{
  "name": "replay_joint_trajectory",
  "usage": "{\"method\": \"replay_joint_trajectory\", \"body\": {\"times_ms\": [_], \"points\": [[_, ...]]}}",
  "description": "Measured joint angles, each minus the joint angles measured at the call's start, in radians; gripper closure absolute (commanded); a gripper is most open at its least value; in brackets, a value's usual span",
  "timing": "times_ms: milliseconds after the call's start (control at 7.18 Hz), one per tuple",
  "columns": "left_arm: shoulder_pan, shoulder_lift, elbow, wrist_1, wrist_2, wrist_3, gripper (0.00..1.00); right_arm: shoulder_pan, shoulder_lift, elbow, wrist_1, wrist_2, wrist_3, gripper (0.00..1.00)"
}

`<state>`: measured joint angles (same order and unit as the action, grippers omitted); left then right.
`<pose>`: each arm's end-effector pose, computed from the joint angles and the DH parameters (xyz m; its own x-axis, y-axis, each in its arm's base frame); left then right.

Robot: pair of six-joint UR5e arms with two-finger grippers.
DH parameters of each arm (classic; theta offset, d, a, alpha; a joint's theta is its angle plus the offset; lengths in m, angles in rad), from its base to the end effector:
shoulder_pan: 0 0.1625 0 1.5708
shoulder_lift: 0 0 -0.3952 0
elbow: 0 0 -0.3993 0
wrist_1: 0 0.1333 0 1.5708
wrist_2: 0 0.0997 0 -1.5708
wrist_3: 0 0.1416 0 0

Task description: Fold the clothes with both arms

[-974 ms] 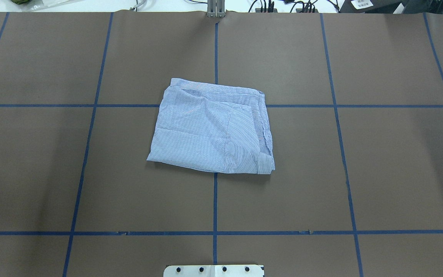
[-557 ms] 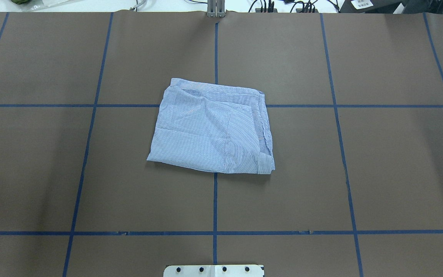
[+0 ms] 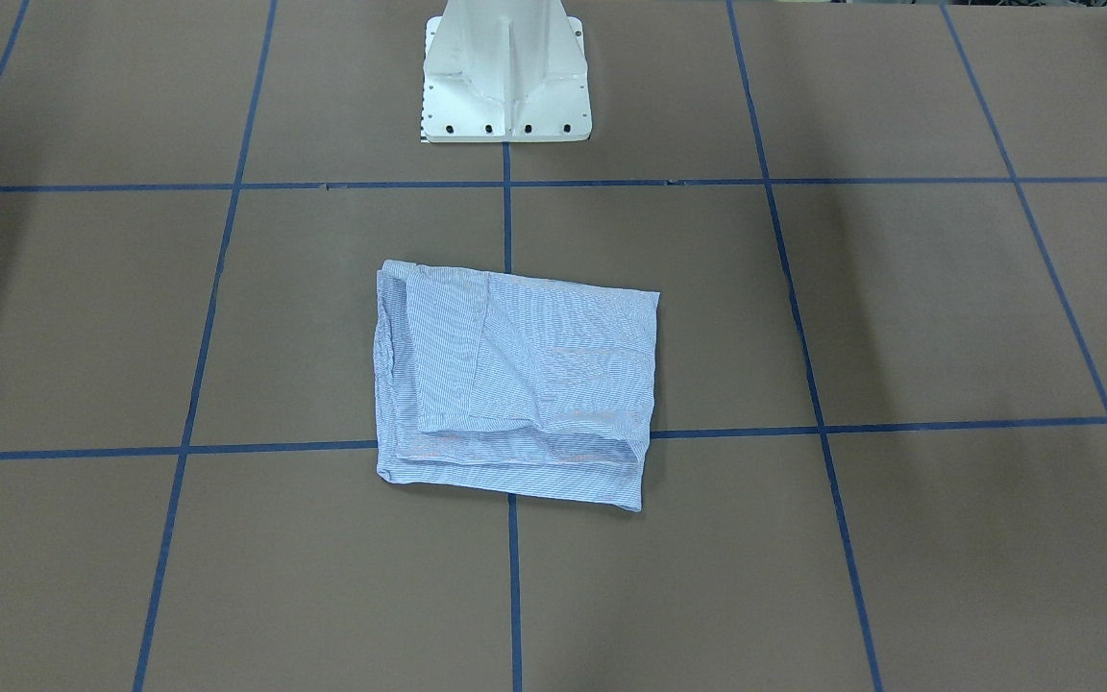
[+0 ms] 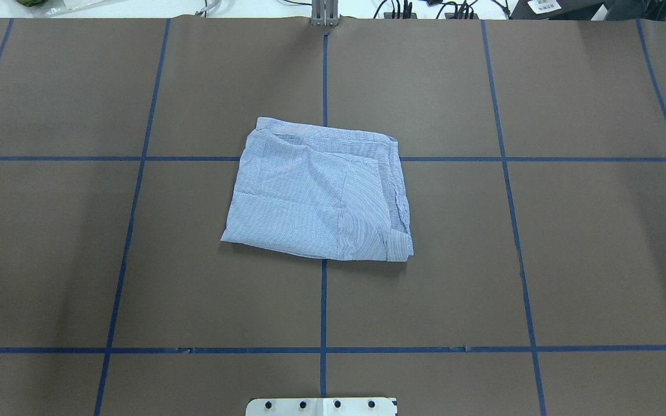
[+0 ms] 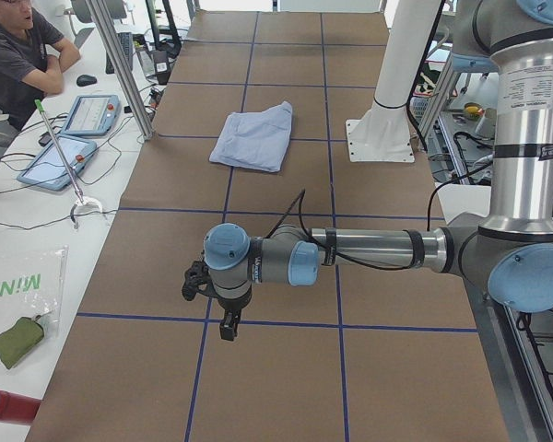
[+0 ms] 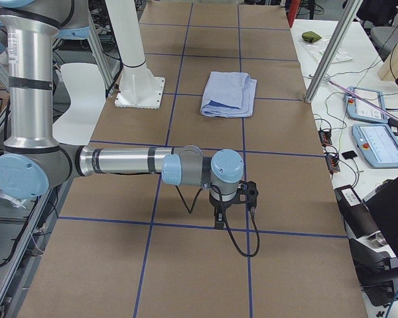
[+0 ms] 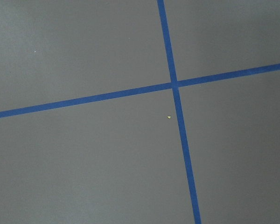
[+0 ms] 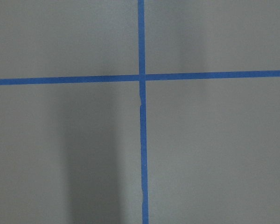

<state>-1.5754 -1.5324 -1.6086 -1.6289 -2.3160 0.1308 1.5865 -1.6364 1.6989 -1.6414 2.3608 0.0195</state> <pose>-0.0395 -0.4895 0.6558 0.7294 0.1655 -0.6637 -0.0913 0.9852 0.1453 0.0401 -0.4709 0.6324 0.7032 0.0363 0.7100 -0.0294 0.9993 -0.0220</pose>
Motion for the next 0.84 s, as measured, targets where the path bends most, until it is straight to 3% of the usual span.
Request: {"method": "replay_joint_trajectory", "body": {"times_ms": [835], "points": [[0.000, 0.000, 0.003, 0.001, -0.002, -0.016, 0.01, 0.000, 0.001, -0.003, 0.000, 0.000, 0.002, 0.00]]}}
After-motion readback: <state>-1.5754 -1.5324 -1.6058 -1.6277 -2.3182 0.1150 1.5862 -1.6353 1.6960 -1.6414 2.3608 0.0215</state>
